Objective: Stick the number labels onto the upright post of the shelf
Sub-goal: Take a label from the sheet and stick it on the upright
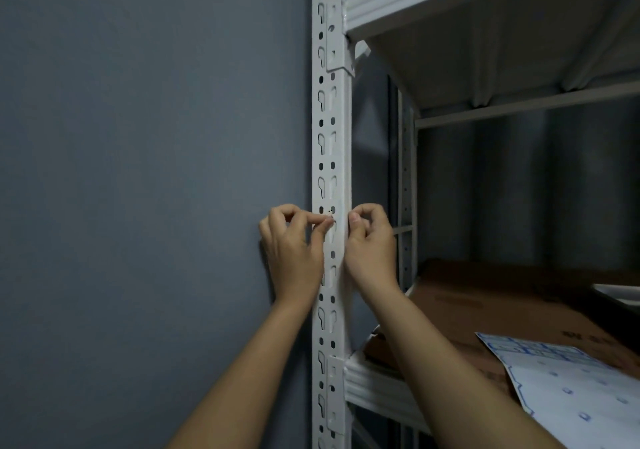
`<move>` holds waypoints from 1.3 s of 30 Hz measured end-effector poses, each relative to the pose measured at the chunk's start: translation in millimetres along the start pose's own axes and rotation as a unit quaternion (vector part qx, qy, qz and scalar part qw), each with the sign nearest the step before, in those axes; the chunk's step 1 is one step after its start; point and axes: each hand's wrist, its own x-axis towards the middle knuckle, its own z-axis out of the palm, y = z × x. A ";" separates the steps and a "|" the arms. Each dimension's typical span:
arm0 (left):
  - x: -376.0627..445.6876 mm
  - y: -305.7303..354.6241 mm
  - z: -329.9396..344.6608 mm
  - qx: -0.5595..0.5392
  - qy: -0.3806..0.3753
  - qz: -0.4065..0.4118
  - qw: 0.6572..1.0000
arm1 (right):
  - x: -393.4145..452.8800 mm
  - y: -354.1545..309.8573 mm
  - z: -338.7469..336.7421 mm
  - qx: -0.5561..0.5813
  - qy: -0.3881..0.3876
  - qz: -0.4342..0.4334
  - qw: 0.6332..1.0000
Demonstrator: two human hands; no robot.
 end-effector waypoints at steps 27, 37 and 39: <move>11.2 1.2 -8.4 -0.019 -0.082 0.035 0.996 | -3.0 1.3 4.3 -0.018 0.031 0.012 0.999; 7.8 2.2 -9.0 -0.087 -0.091 -0.024 0.992 | -4.2 -4.3 1.9 -0.009 0.028 0.034 0.999; 8.3 2.5 -9.6 -0.049 -0.093 -0.006 0.994 | -4.6 -3.6 2.8 -0.004 0.032 0.035 0.999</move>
